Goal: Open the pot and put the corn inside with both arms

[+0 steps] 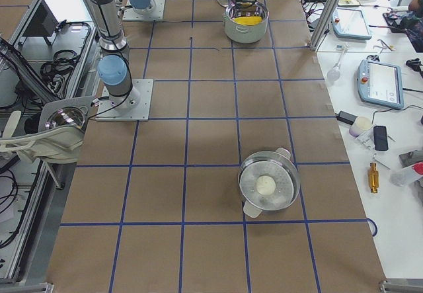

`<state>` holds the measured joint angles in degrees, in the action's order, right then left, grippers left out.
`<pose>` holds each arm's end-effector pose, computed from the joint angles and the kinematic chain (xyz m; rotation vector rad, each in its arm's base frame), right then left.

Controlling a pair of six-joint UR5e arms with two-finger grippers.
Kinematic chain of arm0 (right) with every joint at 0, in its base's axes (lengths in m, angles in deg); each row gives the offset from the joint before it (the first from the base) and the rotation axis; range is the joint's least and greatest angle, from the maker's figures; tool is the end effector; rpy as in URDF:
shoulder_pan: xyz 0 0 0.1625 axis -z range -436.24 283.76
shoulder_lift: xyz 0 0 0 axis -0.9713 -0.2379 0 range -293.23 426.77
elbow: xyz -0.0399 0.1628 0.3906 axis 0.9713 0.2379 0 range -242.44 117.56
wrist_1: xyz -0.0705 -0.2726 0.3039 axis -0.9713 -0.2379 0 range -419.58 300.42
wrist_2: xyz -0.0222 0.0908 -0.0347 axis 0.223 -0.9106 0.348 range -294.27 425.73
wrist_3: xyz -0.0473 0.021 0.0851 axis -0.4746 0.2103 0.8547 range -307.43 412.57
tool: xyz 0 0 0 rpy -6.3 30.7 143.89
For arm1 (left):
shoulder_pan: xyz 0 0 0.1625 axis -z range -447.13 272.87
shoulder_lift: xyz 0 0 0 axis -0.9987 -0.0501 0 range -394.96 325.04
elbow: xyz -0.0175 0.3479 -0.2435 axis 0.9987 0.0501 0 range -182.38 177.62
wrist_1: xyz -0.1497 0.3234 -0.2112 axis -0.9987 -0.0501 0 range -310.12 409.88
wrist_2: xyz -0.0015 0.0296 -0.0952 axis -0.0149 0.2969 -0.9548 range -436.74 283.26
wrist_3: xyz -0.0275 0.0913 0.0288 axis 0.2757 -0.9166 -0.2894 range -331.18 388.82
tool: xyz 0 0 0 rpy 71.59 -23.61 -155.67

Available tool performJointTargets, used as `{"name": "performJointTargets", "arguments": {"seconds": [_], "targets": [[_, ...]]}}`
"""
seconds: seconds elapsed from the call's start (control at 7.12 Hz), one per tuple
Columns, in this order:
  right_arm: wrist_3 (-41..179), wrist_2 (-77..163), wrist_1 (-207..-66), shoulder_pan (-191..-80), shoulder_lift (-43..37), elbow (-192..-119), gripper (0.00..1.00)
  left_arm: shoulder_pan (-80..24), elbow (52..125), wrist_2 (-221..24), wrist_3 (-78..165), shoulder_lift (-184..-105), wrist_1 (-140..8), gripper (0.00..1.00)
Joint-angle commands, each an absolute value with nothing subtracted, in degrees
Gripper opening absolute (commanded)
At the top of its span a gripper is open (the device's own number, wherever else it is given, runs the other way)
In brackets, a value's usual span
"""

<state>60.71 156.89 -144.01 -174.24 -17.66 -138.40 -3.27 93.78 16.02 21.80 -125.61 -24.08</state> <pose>0.2043 -0.5104 0.5490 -0.0048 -3.1276 0.0829 -0.0735 -0.5196 0.4588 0.0175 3.0662 -0.2375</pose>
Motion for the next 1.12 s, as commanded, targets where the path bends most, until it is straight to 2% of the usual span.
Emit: {"name": "performJointTargets", "arguments": {"seconds": [0.0, 0.42, 0.98], "targets": [[58.46, 155.92, -143.77, -173.18, -20.76, -142.06, 1.0, 5.57, 88.43, 16.78, 32.04, -126.1, -33.15, 1.0], [52.04, 156.0, -144.3, -173.09, -22.7, -144.62, 0.98, 7.17, 81.5, 16.52, 35.13, -125.49, -39.84, 1.0], [52.21, 155.91, -145.53, -170.37, -22.79, -144.62, 1.0, 8.85, 79.46, 16.42, 36.2, -125.75, -39.86, 1.0]]}}
